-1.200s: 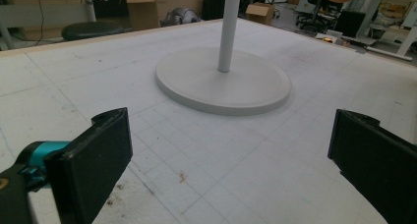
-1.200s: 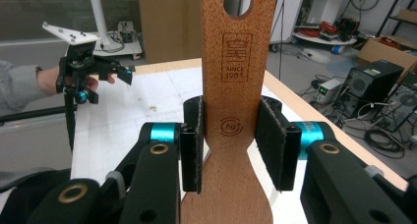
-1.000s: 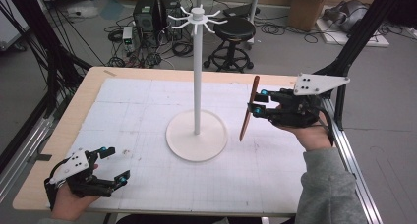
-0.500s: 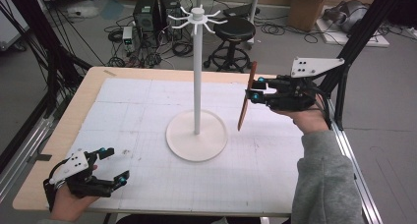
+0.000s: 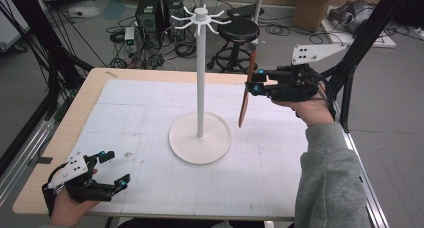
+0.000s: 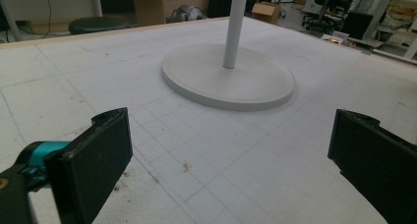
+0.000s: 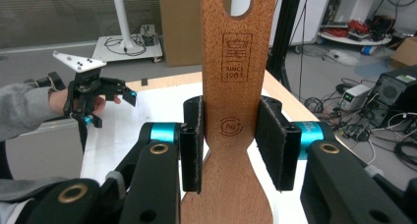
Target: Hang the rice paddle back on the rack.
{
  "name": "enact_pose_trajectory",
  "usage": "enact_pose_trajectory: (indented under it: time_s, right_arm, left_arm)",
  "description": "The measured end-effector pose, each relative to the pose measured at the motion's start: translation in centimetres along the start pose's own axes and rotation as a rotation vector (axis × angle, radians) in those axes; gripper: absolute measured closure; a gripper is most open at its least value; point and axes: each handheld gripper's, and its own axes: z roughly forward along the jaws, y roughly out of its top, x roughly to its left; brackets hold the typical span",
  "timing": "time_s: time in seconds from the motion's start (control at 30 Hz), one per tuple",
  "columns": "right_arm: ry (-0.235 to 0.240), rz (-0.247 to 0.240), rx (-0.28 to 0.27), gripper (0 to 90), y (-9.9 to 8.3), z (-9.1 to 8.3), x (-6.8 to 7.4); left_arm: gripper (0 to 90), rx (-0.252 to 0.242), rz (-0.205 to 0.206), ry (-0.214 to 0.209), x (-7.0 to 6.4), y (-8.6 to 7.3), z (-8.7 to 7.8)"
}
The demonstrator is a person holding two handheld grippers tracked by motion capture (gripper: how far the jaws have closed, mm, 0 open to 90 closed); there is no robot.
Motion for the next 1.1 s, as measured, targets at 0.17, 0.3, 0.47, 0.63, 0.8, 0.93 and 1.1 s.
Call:
enact_pose_trajectory:
  time_s: [0.17,0.3,0.47,0.63,0.8,0.93,1.1]
  right_arm:
    - [0.0,0.004,0.001,64.3,1.2,0.6,-0.3]
    - [-0.009,0.004,0.02,64.3,2.1,1.1,-0.6]
    - [-0.031,0.003,0.027,64.3,3.5,1.3,-1.0]
    - [-0.048,0.0,0.016,64.3,4.2,1.9,-1.5]
    - [-0.09,-0.016,0.002,64.3,4.6,2.5,-1.5]
    - [-0.102,-0.005,-0.026,64.3,4.8,2.7,-1.7]
    - [-0.103,0.004,-0.024,64.3,5.1,3.0,-2.0]
  left_arm:
    - [3.4,0.001,-0.002,0.001,-0.1,-0.1,-0.1]
    - [3.4,0.003,-0.003,0.006,-0.1,-0.1,-0.3]
    - [3.4,0.004,-0.004,0.005,-0.1,-0.2,-0.3]
    - [3.4,0.004,-0.006,0.004,0.0,-0.2,-0.3]
    - [3.4,0.001,-0.005,-0.009,-0.2,-0.2,-0.2]
    - [3.4,0.009,-0.004,-0.009,-0.2,-0.3,-0.1]
    - [3.4,0.006,-0.011,-0.007,-0.2,-0.3,-0.1]
